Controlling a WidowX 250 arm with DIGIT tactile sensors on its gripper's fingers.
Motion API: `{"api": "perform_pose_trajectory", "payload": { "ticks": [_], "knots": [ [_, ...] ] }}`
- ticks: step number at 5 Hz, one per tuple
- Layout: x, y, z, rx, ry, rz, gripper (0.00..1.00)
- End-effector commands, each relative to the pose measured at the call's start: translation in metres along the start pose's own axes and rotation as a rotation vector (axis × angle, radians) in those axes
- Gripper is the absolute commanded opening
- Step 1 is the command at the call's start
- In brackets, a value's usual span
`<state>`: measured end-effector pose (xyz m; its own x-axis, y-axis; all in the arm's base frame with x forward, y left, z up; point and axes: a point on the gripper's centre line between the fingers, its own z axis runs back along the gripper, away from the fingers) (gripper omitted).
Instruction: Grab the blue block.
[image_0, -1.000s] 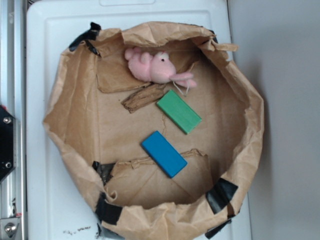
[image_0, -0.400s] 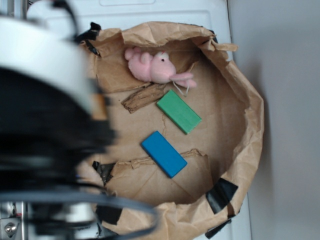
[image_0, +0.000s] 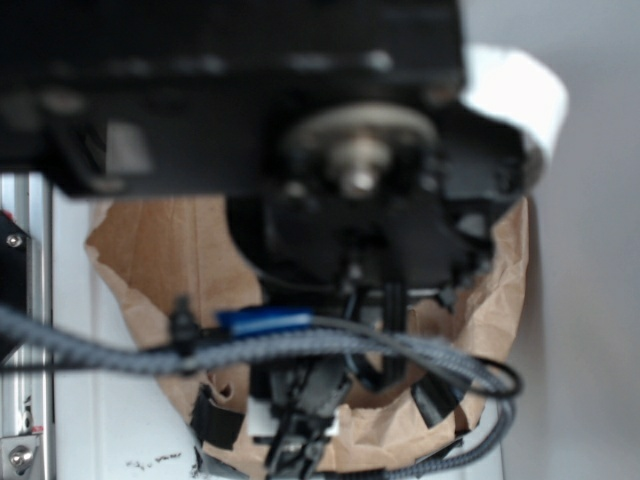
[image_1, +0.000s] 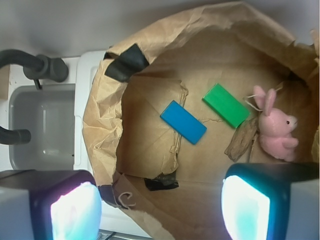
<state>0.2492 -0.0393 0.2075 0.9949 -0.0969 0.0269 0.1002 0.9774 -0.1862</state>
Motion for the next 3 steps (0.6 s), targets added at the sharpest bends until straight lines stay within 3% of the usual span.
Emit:
{"api": "perform_pose_trajectory", "payload": {
  "ticks": [1,2,3],
  "knots": [
    [0.032,0.016,-0.033,0.029,-0.132,-0.101,1.0],
    [0.067,0.038,-0.075,0.055,-0.189,-0.192,1.0],
    [0.079,0.042,-0.089,0.048,-0.171,-0.236,1.0]
  ]
}}
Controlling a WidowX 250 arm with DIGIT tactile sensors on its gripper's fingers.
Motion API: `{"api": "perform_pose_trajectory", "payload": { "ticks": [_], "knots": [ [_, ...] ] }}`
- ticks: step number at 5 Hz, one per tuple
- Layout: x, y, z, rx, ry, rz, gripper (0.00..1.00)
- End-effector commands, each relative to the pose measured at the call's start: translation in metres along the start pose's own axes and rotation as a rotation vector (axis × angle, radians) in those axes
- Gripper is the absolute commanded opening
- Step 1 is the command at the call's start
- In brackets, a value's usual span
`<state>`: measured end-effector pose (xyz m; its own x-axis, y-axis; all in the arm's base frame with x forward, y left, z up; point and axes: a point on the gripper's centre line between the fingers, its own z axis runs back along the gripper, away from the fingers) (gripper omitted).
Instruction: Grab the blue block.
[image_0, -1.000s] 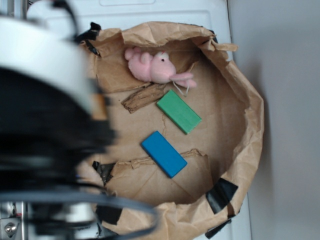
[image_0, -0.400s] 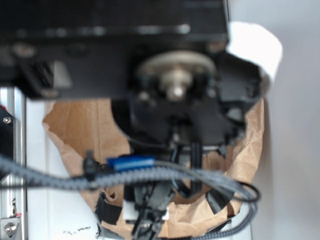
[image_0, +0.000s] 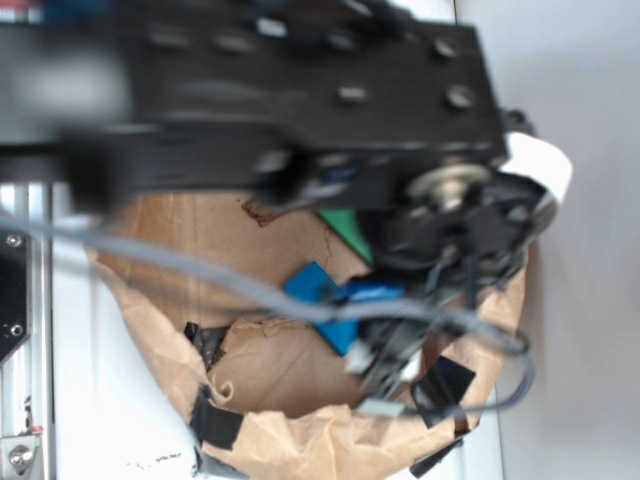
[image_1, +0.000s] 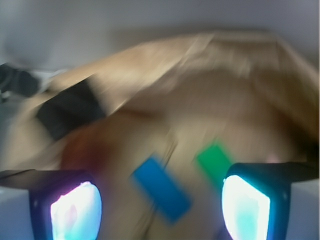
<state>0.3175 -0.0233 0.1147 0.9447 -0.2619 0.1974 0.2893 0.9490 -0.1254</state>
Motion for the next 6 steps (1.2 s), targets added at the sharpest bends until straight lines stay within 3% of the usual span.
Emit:
{"api": "perform_pose_trajectory", "payload": {
  "ticks": [1,3,4,6],
  "knots": [
    [0.014,0.005,-0.003,0.009,-0.028,-0.039,1.0],
    [0.014,0.005,-0.003,0.009,-0.028,-0.039,1.0],
    [-0.006,0.02,-0.014,-0.006,-0.037,-0.135,1.0],
    [-0.002,0.029,-0.012,-0.052,-0.016,-0.205,1.0]
  ]
}}
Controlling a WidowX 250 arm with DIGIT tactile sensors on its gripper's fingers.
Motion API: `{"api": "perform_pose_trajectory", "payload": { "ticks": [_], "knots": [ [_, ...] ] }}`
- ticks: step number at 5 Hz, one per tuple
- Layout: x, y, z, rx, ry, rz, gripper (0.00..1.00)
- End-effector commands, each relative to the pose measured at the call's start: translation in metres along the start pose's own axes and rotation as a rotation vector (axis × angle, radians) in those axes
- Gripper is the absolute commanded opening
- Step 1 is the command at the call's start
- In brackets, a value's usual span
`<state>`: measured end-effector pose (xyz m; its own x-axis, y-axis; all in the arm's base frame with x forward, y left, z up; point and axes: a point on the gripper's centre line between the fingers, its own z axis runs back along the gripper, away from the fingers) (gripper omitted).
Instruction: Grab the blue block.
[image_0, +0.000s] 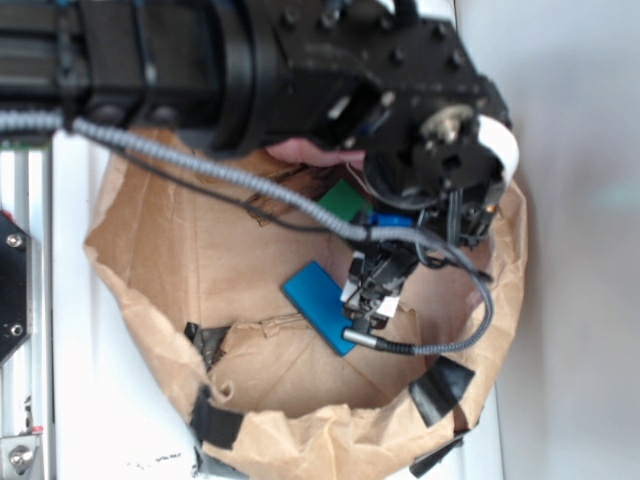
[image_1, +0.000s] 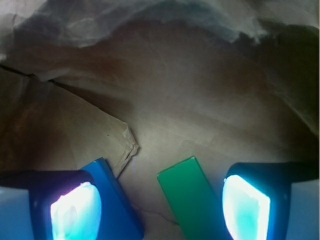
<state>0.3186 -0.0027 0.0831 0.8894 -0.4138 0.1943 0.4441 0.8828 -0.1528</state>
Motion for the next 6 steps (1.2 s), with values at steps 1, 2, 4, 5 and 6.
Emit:
{"api": "perform_pose_trajectory", "payload": {
  "ticks": [1,2,4,5,6],
  "knots": [
    [0.002,0.0,0.01,0.009,-0.013,-0.083,1.0],
    [-0.011,-0.013,0.012,0.046,-0.027,-0.124,1.0],
    [0.004,-0.022,0.017,0.17,-0.067,-0.071,1.0],
    [0.013,-0.02,0.008,0.153,-0.016,-0.082,1.0],
    [0.006,-0.023,-0.008,0.151,0.011,-0.122,1.0]
  ]
}}
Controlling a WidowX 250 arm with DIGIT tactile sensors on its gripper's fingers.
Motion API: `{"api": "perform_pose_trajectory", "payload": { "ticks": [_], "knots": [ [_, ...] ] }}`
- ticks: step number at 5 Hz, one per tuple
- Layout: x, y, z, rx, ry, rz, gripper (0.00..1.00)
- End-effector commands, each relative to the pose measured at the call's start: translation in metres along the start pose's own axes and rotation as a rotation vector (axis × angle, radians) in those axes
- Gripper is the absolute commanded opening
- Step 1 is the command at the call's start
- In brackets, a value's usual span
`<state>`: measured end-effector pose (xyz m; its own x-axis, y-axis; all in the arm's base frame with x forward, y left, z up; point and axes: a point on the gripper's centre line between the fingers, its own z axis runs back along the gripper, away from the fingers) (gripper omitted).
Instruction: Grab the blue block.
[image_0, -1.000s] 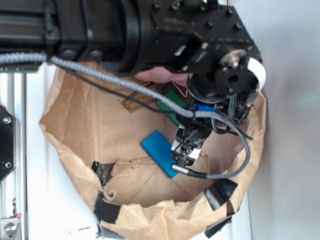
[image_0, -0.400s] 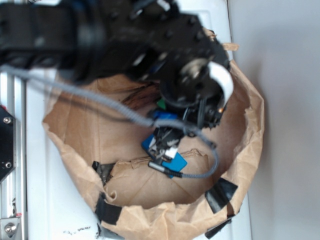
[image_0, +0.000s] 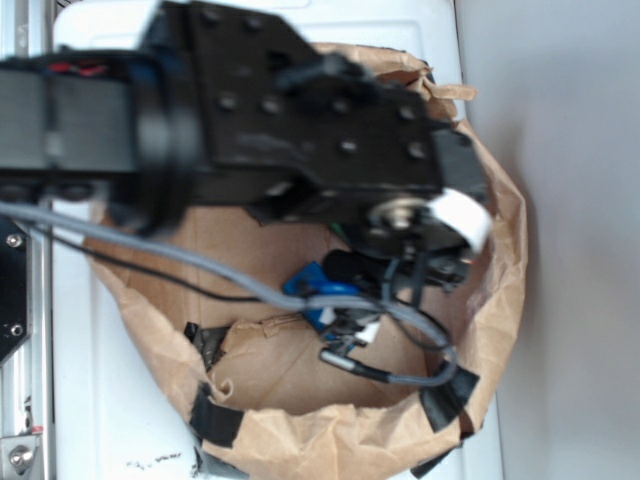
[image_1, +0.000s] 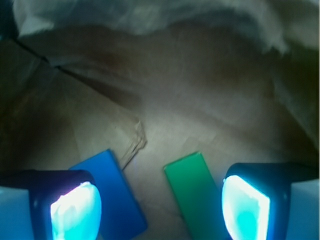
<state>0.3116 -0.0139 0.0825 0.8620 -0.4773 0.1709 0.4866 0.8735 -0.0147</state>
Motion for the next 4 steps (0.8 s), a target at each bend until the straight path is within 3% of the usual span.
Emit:
{"api": "perform_pose_trajectory", "payload": {
  "ticks": [1,4],
  "knots": [
    [-0.009,-0.017,-0.012,0.022,-0.009,-0.1,1.0],
    [-0.019,-0.027,-0.036,0.018,-0.001,-0.114,1.0]
  ]
}}
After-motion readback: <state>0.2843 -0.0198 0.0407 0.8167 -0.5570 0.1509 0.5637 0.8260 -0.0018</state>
